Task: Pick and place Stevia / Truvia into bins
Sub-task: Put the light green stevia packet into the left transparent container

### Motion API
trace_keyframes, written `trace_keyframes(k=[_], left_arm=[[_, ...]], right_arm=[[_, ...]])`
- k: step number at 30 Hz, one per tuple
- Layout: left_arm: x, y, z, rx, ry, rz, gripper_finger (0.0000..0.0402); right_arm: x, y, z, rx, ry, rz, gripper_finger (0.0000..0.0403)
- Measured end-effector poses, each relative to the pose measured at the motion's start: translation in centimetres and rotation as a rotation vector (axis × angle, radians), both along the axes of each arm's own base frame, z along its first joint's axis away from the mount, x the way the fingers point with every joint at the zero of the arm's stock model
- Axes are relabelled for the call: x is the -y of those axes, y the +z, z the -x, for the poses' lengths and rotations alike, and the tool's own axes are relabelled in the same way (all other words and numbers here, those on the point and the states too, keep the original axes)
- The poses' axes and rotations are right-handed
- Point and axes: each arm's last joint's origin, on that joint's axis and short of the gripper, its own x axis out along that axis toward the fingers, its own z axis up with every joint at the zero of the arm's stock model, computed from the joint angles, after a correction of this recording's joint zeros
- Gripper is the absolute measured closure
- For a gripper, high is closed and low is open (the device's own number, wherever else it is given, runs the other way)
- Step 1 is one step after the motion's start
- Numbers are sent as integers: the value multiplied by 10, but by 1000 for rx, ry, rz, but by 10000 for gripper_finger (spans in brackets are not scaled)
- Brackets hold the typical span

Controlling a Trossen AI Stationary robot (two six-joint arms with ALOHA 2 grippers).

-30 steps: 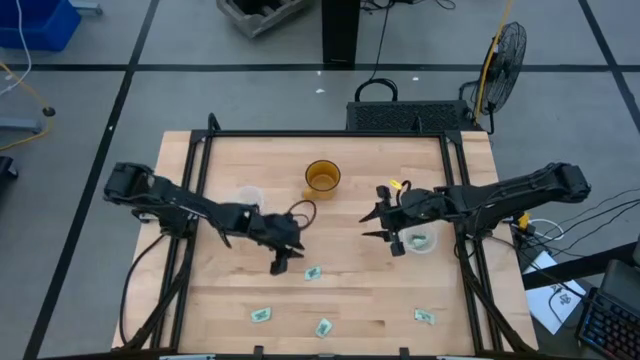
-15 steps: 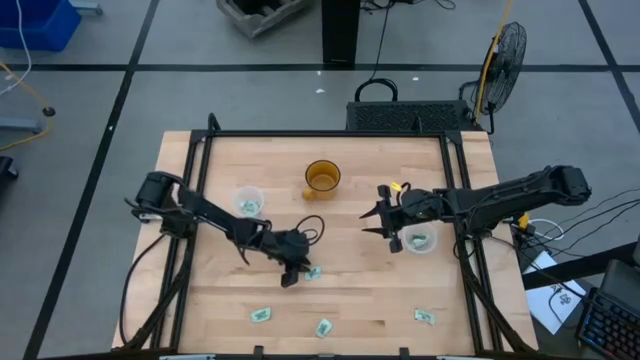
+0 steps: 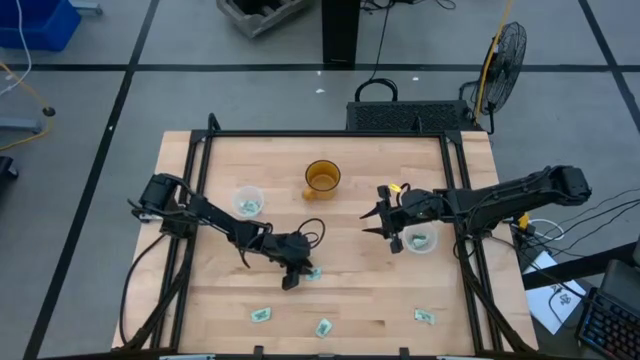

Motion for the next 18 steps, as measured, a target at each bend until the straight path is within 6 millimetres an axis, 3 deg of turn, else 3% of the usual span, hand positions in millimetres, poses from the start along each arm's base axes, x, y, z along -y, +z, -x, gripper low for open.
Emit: trace_keyframes(k=[8,15,18], left_arm=[[0,-2,1,2,-58,-67,294],[-4,-5,4,-24,-68,-150,386],[-4,-5,3,-8,-75,-157,393]], right_arm=[[0,0,0,0,0,0,253],[0,0,0,0,0,0,254],[0,0,0,0,1,0,253]])
